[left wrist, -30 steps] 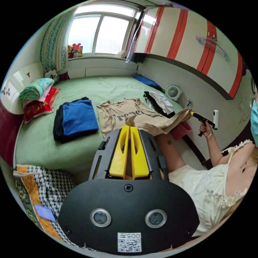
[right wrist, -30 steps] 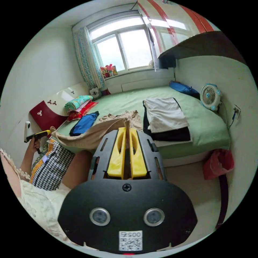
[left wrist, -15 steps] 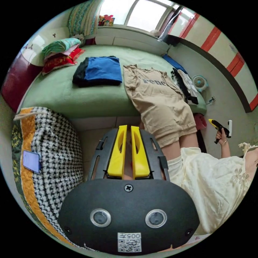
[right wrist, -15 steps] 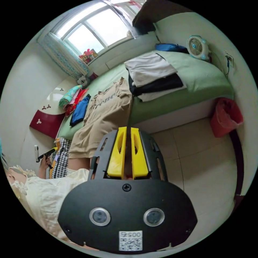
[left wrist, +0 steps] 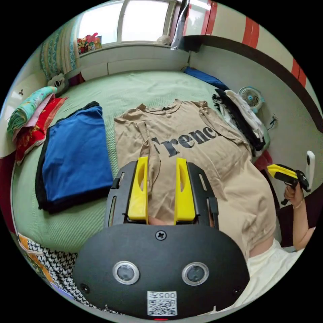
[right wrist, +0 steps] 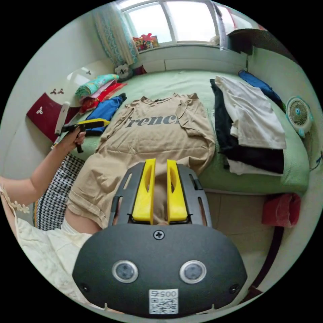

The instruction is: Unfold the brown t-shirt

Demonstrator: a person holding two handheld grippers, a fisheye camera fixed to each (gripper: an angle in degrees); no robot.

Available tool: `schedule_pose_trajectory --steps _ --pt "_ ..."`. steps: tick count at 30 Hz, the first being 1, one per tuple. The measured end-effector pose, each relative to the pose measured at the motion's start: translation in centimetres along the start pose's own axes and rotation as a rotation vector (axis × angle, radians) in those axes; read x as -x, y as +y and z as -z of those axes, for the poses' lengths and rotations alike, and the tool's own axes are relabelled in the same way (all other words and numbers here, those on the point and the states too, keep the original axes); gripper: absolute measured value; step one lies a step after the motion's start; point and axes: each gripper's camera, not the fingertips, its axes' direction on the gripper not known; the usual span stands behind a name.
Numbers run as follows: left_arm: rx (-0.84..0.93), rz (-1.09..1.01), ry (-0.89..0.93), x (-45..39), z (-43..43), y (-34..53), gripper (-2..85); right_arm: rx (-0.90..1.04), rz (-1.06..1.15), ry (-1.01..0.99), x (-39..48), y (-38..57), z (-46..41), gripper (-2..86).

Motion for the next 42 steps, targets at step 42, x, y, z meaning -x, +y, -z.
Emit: schedule_pose_trajectory --steps 42 --pt "-0.070 0.164 -0.057 10.9 0.7 -9.7 12.4 -0.130 0.035 0.048 -3.8 -28.3 -7.2 11.6"
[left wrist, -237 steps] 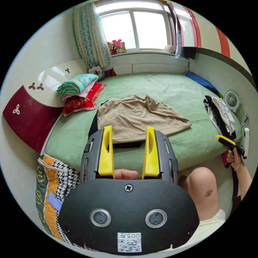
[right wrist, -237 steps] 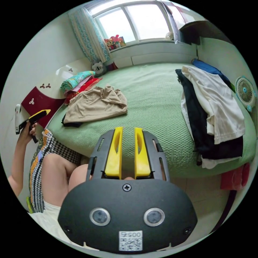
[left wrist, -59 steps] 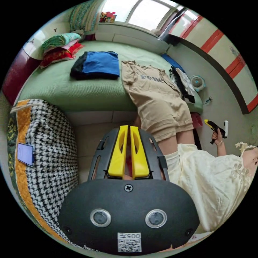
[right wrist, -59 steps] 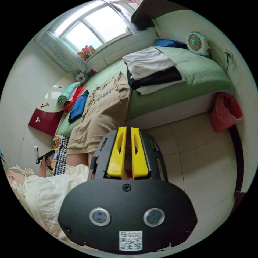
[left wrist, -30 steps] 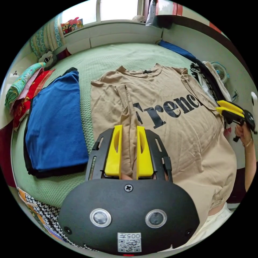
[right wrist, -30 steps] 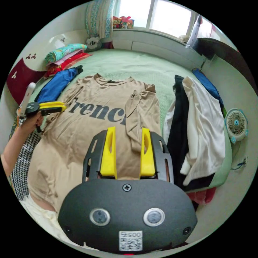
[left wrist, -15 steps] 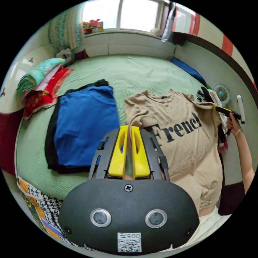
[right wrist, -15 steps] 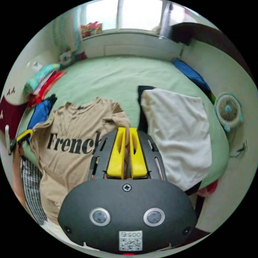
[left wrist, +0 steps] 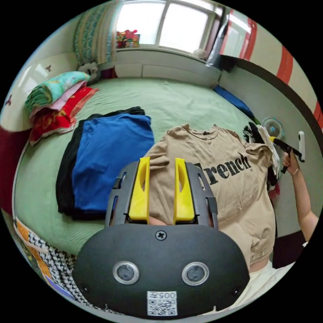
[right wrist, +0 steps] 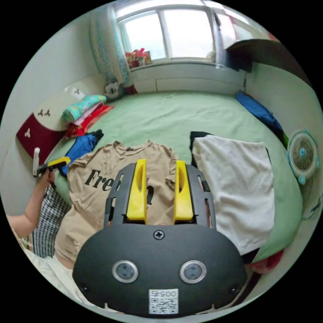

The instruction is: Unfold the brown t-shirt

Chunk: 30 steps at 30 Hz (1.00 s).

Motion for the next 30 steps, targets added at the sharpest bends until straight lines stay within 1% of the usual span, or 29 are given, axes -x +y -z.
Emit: schedule_pose_trajectory --steps 2,3,5,7,8,9,10,11,12,14,16,18,22,25,30 --pt "0.038 -0.027 0.015 -1.0 -2.0 -1.5 13.5 0.077 0.097 0.035 2.8 -1.8 -4.2 12.7" --pt "0.069 -0.042 0.009 -1.5 -3.5 -2.4 14.0 0.094 0.108 0.045 3.2 -2.1 -5.4 12.8" --pt "0.130 -0.062 -0.037 -1.9 -5.6 -3.4 14.0 0.194 0.121 0.081 3.9 -3.4 -10.5 12.4" --pt "0.209 -0.074 -0.100 -2.0 -7.9 -3.9 12.0 0.290 0.121 0.160 3.7 -3.7 -14.4 11.4" --pt "0.215 -0.076 -0.122 -2.0 -8.2 -3.9 10.7 0.358 0.113 0.221 3.3 -3.5 -16.8 10.4" --pt "0.209 -0.068 -0.186 -2.0 -8.4 -3.9 8.4 0.387 0.108 0.247 3.0 -3.3 -17.7 9.6" --pt "0.203 -0.077 -0.194 -2.0 -8.3 -3.9 6.1 0.354 0.108 0.230 2.8 -3.2 -18.1 8.0" --pt "0.202 -0.081 -0.176 -1.9 -8.2 -3.9 5.6 0.314 0.053 0.235 2.4 -3.5 -17.7 3.6" --pt "0.193 -0.077 -0.147 -1.7 -7.8 -3.9 4.4 0.293 0.021 0.239 2.2 -3.6 -17.4 1.4" --pt "0.152 -0.067 -0.146 -1.4 -6.6 -4.1 3.3 0.191 -0.002 0.240 1.7 -4.2 -15.5 -0.5" --pt "0.064 -0.045 -0.179 -0.8 -4.5 -4.8 2.3 0.144 0.030 0.285 1.8 -5.2 -14.4 -1.1" --pt "0.034 -0.027 -0.238 -0.1 -3.4 -5.7 1.9 0.120 0.044 0.327 1.7 -6.5 -13.8 -1.4" --pt "0.044 0.019 -0.279 2.1 -2.9 -7.8 1.3 0.099 0.005 0.363 0.9 -10.1 -14.0 -1.5" --pt "0.025 0.058 -0.287 3.7 -2.3 -9.0 1.2 0.076 -0.050 0.346 0.3 -12.5 -14.5 -1.4" --pt "-0.014 0.090 -0.384 5.7 -1.4 -11.3 1.5 0.046 -0.058 0.378 0.3 -15.9 -15.7 -1.4"
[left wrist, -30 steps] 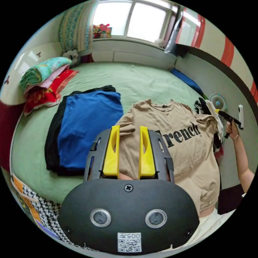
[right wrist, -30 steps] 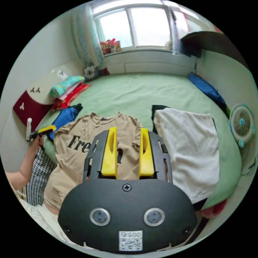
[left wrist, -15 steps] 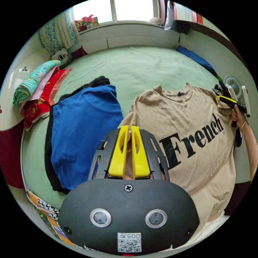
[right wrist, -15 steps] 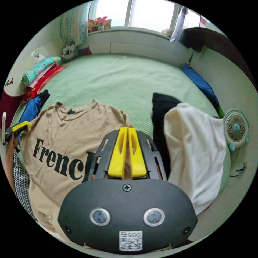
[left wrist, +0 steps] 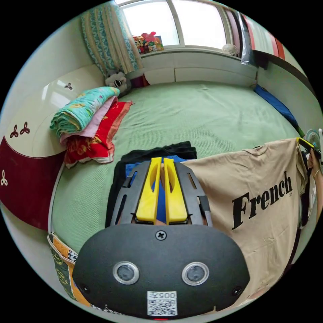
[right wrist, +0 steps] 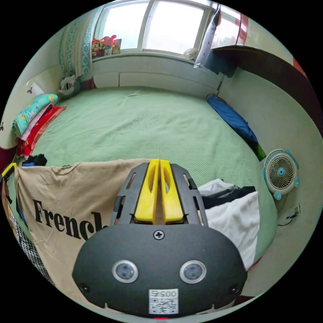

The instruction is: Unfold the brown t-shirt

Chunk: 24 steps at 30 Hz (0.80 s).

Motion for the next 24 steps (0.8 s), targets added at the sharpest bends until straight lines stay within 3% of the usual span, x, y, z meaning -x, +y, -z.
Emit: schedule_pose_trajectory --steps 4,7,9,15,20,24 --pt "0.009 0.090 -0.013 1.0 -2.1 -1.8 2.7 -0.025 -0.093 -0.048 -0.3 -2.5 -1.4 -0.8" --pt "0.115 0.116 -0.039 0.8 -4.5 -1.0 4.1 0.079 -0.130 -0.059 -0.4 -2.9 -3.5 0.7" --pt "0.095 0.118 -0.018 0.9 -4.4 0.3 5.1 0.116 -0.113 -0.040 -0.5 -1.9 -3.9 2.4" --pt "-0.002 0.043 0.091 2.5 0.3 6.7 8.2 0.093 0.032 -0.220 -2.4 5.9 0.4 8.1" --pt "0.067 -0.057 0.245 1.5 3.4 15.8 8.5 0.198 0.140 -0.312 -2.8 17.4 6.1 10.4" --pt "0.231 -0.071 0.329 -1.2 2.8 24.2 9.1 0.246 0.091 -0.347 -3.4 25.0 8.5 11.4"
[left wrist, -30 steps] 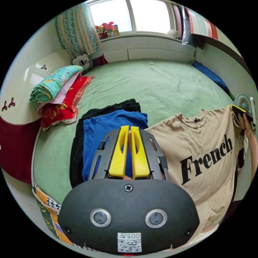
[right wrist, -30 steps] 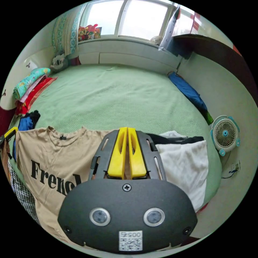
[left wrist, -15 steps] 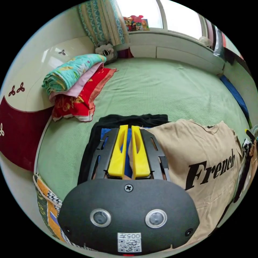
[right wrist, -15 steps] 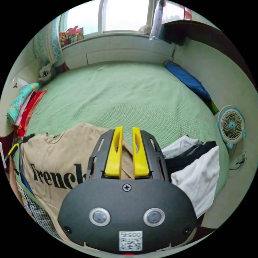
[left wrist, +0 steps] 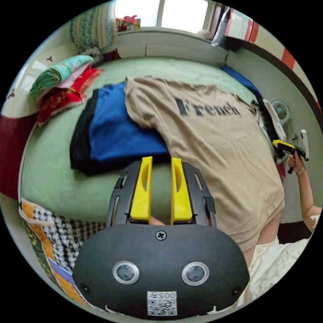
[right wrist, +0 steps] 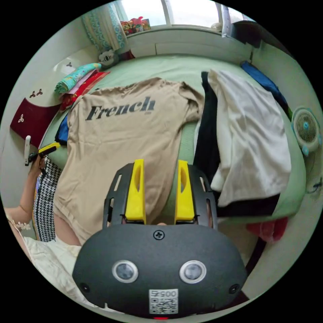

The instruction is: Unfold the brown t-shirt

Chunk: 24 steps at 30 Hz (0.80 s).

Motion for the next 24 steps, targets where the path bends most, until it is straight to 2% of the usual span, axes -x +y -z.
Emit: schedule_pose_trajectory --steps 2,4,6,8,10,12,19,21,24 --pt "0.051 -0.007 0.069 -1.3 -1.8 2.4 8.9 0.045 -0.060 0.019 0.1 3.6 -1.3 10.8" --pt "0.097 0.017 0.016 -3.0 -4.1 4.3 9.6 0.058 -0.112 0.043 0.2 5.2 -2.5 9.9" --pt "0.046 -0.002 -0.072 -4.2 -4.4 5.1 9.4 0.080 -0.147 0.109 0.6 6.1 -4.1 8.2" --pt "0.061 0.021 -0.110 -4.9 -4.4 5.2 8.2 0.049 -0.127 0.197 1.8 6.6 -4.4 1.2" --pt "0.116 0.038 -0.075 -5.2 -4.4 5.5 1.8 0.066 -0.132 0.208 2.0 6.9 -4.3 -0.8" --pt "0.147 0.085 -0.055 -4.9 -4.5 6.1 0.6 0.061 -0.136 0.229 1.7 7.6 -4.0 -1.3" --pt "0.105 0.127 -0.048 -4.5 -2.0 9.5 -0.5 0.114 -0.326 0.089 -1.9 11.4 -3.9 -1.3" --pt "0.070 0.128 -0.058 -4.7 -0.5 10.2 -0.6 0.083 -0.362 0.107 -1.7 12.3 -2.7 -1.2" --pt "-0.019 0.123 -0.072 -6.0 2.6 10.7 -0.6 -0.067 -0.346 0.085 0.1 13.6 0.6 -0.9"
